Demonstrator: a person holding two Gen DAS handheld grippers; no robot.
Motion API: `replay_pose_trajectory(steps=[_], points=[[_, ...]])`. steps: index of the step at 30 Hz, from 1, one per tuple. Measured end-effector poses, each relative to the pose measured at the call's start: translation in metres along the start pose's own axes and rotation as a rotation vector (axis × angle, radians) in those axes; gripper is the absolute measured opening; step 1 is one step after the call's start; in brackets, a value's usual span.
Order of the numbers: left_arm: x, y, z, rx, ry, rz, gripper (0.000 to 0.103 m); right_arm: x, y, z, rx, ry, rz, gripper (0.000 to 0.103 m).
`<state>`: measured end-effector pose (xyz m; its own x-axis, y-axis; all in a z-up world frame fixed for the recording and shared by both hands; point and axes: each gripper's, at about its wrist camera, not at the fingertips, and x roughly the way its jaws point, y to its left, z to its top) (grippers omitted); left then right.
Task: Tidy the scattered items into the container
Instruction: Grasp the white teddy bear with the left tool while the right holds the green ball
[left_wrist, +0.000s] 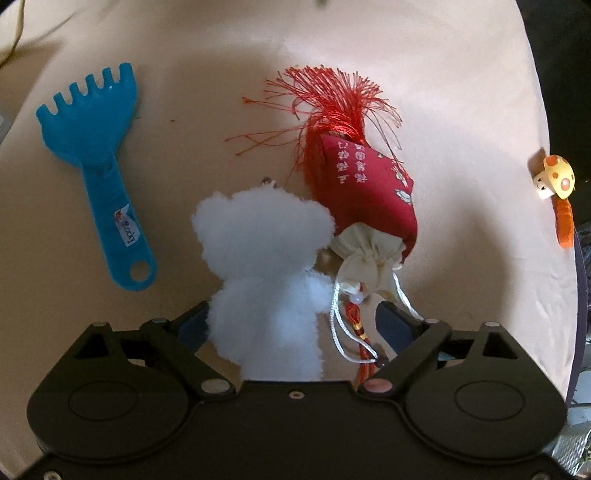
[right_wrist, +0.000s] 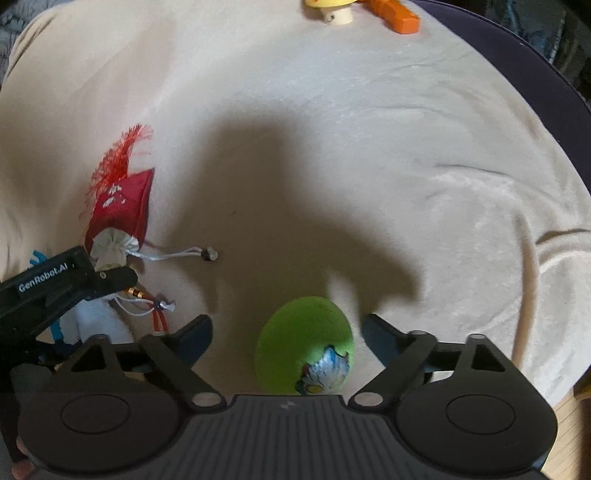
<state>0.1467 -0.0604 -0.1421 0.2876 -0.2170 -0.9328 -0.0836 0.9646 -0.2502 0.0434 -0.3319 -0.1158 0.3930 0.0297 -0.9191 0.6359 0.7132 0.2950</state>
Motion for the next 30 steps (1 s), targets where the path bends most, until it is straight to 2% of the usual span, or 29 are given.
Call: replay_pose_trajectory(steps=[2, 8, 12, 20, 23, 27, 30], points=[[0.0, 0.004, 0.002, -0.008, 0.009, -0.008, 0.092, 0.004, 0.002, 0.002, -0.012, 0.008, -0.007, 0.103], [-0.001, 0.017, 0.007, -0.068, 0.037, -0.028, 0.092, 0.008, 0.01, 0.001, -0.081, 0.018, -0.041, 0.103], [-0.001, 0.016, 0.008, -0.029, 0.052, -0.025, 0.092, 0.004, 0.006, -0.003, -0.087, -0.005, -0.021, 0.103], [-0.001, -0.004, -0.001, 0.068, 0.039, 0.036, 0.091, -0.004, -0.009, -0.007, -0.049, -0.041, 0.061, 0.103], [-0.014, 0.006, 0.0, 0.014, 0.018, 0.039, 0.07, -0.004, -0.007, -0.008, -0.073, -0.035, 0.05, 0.103], [-0.03, 0.028, 0.006, -0.077, 0.014, -0.027, 0.071, -0.005, -0.009, -0.01, -0.051, -0.055, 0.058, 0.103], [-0.036, 0.041, 0.009, -0.113, 0.026, -0.113, 0.071, -0.006, -0.012, -0.01, -0.045, -0.057, 0.075, 0.103]])
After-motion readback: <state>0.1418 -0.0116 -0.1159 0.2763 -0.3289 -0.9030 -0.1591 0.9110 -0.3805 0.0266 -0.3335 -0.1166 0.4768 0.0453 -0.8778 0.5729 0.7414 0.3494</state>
